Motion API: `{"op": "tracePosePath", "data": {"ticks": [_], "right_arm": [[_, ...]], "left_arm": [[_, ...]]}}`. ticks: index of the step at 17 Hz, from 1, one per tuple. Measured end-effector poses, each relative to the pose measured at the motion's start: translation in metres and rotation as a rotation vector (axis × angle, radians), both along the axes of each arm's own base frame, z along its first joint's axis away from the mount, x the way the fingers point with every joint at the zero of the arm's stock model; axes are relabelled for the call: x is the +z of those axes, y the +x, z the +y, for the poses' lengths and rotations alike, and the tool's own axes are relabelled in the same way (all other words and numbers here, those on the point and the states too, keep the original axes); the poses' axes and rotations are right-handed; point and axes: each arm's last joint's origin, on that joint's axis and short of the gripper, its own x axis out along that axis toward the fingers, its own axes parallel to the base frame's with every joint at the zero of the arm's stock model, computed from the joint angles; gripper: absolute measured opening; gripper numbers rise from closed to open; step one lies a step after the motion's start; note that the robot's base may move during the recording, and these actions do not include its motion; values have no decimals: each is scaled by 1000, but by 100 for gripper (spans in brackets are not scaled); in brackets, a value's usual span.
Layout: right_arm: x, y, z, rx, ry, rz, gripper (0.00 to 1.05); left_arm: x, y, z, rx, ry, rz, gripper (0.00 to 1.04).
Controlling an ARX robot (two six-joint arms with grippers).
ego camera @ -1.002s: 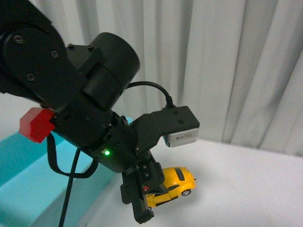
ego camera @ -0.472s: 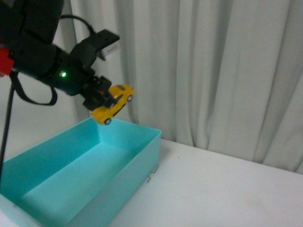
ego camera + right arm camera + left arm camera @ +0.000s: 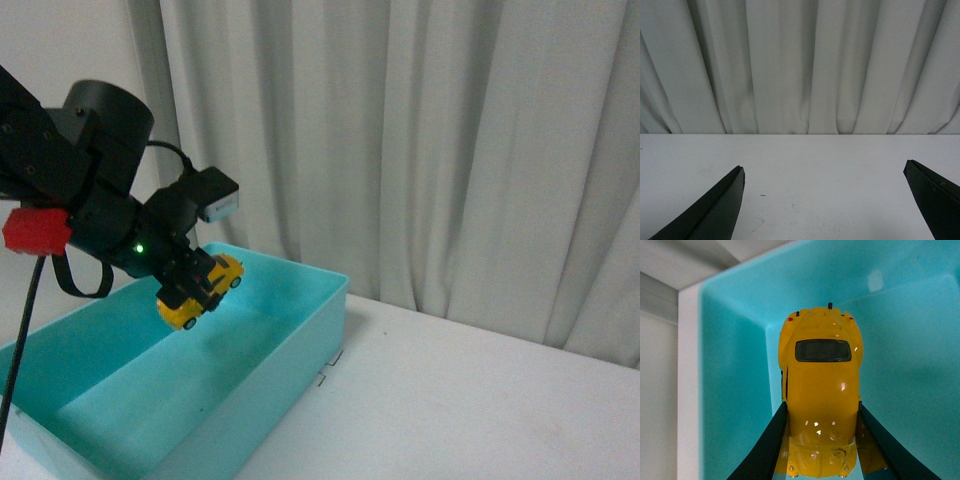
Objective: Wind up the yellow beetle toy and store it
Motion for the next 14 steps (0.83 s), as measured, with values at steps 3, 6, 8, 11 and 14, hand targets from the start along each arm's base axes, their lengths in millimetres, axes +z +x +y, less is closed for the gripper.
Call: {"op": "tracePosePath", "data": {"ticks": [3, 6, 8, 11, 14], "right_arm": [[0, 0, 0, 0, 0, 0, 98], [0, 0, 0, 0, 0, 0, 98], [0, 0, 0, 0, 0, 0, 98], [0, 0, 0, 0, 0, 0, 98], [0, 0, 0, 0, 0, 0, 98]], "left_arm": [[-33, 5, 4, 25, 12, 75, 32], [-54, 5, 6, 46, 16, 143, 51], [-50, 3, 3, 21, -9, 151, 74], [-18, -4, -3, -62, 16, 77, 100], [43, -26, -16, -179, 2, -118, 98]]}}
